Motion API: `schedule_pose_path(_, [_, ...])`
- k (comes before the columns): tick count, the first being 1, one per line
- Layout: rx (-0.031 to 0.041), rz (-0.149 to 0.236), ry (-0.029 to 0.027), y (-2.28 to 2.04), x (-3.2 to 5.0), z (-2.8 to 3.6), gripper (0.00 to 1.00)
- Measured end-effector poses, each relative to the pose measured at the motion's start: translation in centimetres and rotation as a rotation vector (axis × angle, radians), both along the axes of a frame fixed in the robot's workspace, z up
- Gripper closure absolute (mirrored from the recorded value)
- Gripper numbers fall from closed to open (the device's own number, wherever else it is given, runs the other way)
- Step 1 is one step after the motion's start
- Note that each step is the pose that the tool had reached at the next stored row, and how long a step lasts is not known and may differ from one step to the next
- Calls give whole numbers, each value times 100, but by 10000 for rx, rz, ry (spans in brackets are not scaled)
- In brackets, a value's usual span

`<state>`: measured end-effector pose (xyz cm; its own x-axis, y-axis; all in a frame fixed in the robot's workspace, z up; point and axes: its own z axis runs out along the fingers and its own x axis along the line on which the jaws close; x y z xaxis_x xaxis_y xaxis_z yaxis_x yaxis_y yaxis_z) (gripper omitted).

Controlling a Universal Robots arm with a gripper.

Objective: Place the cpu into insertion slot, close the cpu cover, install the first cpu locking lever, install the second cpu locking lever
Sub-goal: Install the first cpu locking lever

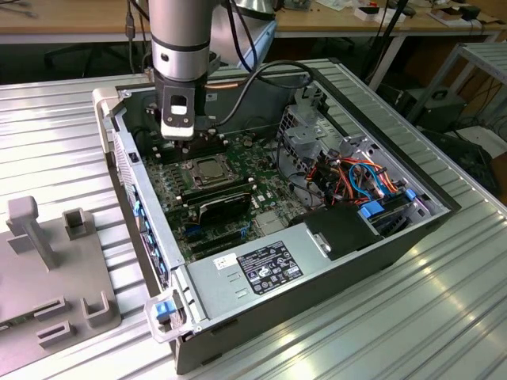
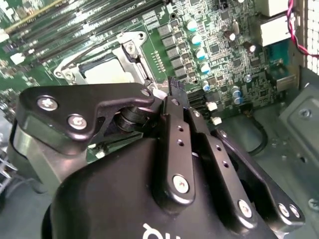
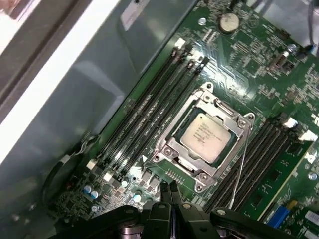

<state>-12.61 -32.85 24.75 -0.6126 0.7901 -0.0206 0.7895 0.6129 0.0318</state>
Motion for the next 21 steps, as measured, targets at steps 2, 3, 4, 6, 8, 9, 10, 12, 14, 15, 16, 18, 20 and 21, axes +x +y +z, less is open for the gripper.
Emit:
schedule_pose_path(2, [31, 151, -1, 5, -21, -11, 89])
schedule_pose_path(3, [32, 153, -2, 9, -41, -13, 89])
schedule_pose_path(4, [31, 158, -1, 24, -65, -15, 89])
schedule_pose_path(6, [32, 226, -1, 45, -69, -17, 89])
schedule_pose_path(8, [32, 419, -1, 66, -69, -17, 89])
schedule_pose_path(9, [31, 639, 0, 72, -69, -17, 89])
schedule_pose_path(10, [31, 862, 1, 80, -69, -17, 89])
schedule_pose_path(12, [31, 1114, 0, 91, -69, -19, 89])
schedule_pose_path(14, [30, 1327, 2, 127, -69, -21, 89])
schedule_pose_path(15, [29, 1365, 0, 148, -69, -22, 89])
schedule_pose_path(16, [28, 1397, 1, 162, -69, -22, 89])
schedule_pose_path(18, [28, 1481, 2, 189, -69, -22, 89])
schedule_pose_path(20, [28, 1717, 2, 192, -69, -23, 89])
schedule_pose_path(21, [29, 2012, 1, 193, -69, -23, 89])
